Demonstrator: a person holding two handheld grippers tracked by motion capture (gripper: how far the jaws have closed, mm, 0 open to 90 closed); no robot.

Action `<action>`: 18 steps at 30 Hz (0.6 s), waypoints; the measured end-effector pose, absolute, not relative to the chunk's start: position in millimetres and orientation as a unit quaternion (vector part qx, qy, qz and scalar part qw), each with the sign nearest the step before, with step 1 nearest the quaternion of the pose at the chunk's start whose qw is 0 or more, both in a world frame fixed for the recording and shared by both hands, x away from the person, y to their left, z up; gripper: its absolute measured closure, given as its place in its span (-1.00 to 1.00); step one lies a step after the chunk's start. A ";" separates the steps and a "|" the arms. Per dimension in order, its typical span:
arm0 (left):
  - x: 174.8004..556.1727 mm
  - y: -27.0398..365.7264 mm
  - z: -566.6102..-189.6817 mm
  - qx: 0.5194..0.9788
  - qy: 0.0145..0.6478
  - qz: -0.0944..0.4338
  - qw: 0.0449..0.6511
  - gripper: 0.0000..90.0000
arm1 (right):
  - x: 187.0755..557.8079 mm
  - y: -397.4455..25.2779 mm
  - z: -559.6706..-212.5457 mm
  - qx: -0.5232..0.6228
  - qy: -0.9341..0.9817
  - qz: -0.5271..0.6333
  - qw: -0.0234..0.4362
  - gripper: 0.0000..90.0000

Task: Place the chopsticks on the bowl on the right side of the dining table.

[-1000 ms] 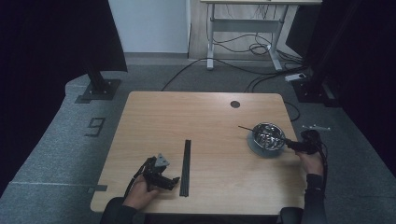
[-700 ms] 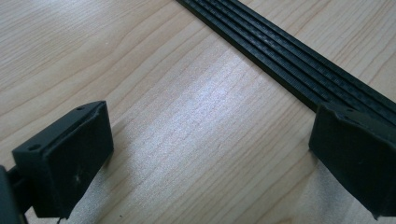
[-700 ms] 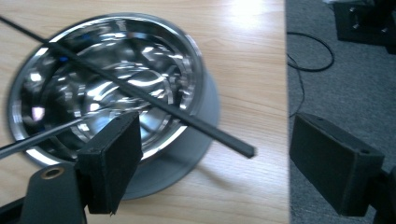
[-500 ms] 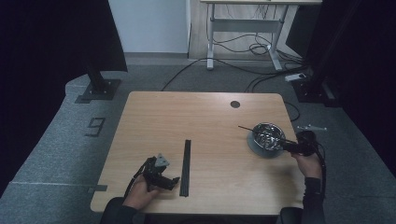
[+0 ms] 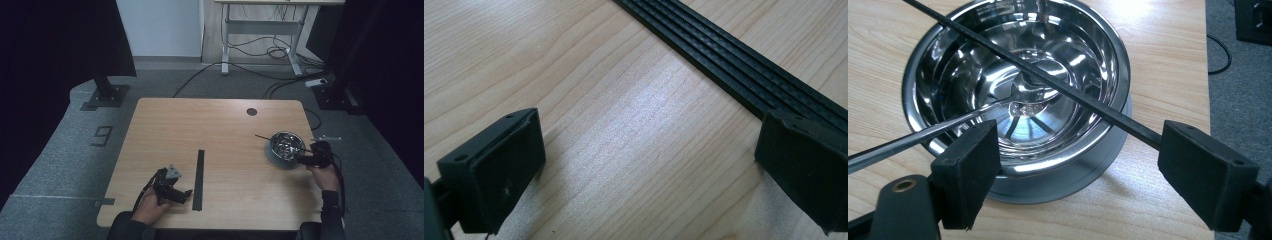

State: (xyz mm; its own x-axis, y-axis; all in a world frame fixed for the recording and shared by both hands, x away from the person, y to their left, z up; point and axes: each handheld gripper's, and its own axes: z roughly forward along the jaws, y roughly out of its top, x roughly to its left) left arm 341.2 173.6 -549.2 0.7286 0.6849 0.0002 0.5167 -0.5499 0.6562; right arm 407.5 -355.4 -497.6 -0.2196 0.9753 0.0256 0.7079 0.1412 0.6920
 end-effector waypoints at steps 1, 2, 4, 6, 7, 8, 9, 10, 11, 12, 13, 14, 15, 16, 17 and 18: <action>341.2 173.6 -549.2 0.871 0.345 0.129 0.326 -1.00 | 409.3 -354.8 -500.4 0.583 0.722 0.298 0.224 -0.66; 341.2 173.6 -549.2 0.871 0.345 0.129 0.326 -1.00 | 409.3 -354.8 -500.4 0.583 0.722 0.298 0.224 -0.66; 341.2 173.6 -549.2 0.871 0.345 0.129 0.326 -1.00 | 411.1 -355.0 -502.8 0.585 0.720 0.299 0.225 -0.67; 341.2 173.6 -549.2 0.871 0.345 0.129 0.326 -1.00 | 412.3 -354.7 -504.3 0.585 0.719 0.297 0.229 -0.69; 341.2 173.6 -549.2 0.871 0.345 0.129 0.326 -1.00 | 413.0 -354.7 -504.9 0.585 0.719 0.296 0.229 -0.69; 341.2 173.6 -549.2 0.871 0.345 0.129 0.326 -1.00 | 414.0 -354.5 -505.9 0.586 0.718 0.294 0.231 -0.70; 341.2 173.6 -549.2 0.871 0.345 0.129 0.326 -1.00 | 414.6 -354.5 -506.4 0.586 0.719 0.294 0.231 -0.70; 341.2 173.6 -549.2 0.871 0.345 0.129 0.326 -1.00 | 415.2 -354.6 -506.8 0.586 0.719 0.293 0.232 -0.70; 341.2 173.6 -549.2 0.871 0.345 0.129 0.326 -1.00 | 415.8 -354.7 -507.2 0.585 0.719 0.292 0.233 -0.70; 341.2 173.6 -549.2 0.871 0.345 0.129 0.326 -1.00 | 416.5 -354.7 -507.6 0.585 0.720 0.291 0.233 -0.70; 341.2 173.6 -549.2 0.871 0.345 0.129 0.326 -1.00 | 417.7 -355.1 -508.2 0.585 0.720 0.290 0.233 -0.70; 341.2 173.6 -549.2 0.871 0.345 0.129 0.326 -1.00 | 417.7 -355.1 -508.2 0.585 0.720 0.290 0.233 -0.70; 341.2 173.6 -549.2 0.871 0.345 0.129 0.326 -1.00 | 418.5 -355.5 -508.9 0.585 0.721 0.289 0.235 -0.70; 341.2 173.6 -549.2 0.871 0.345 0.129 0.326 -1.00 | 419.4 -355.8 -509.5 0.585 0.720 0.288 0.235 -0.70; 341.2 173.6 -549.2 0.871 0.345 0.129 0.326 -1.00 | 420.5 -356.2 -510.5 0.585 0.720 0.288 0.235 -0.71; 341.2 173.6 -549.2 0.871 0.345 0.129 0.326 -1.00 | 421.1 -356.3 -511.0 0.586 0.720 0.287 0.235 -0.71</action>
State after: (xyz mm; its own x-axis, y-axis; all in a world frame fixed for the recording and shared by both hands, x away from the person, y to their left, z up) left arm 341.2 173.6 -549.2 0.7288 0.6847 0.0002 0.5166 -0.5501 0.6561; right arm 421.1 -356.3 -511.0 -0.2031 0.9792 -0.0016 0.7091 0.1482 0.6893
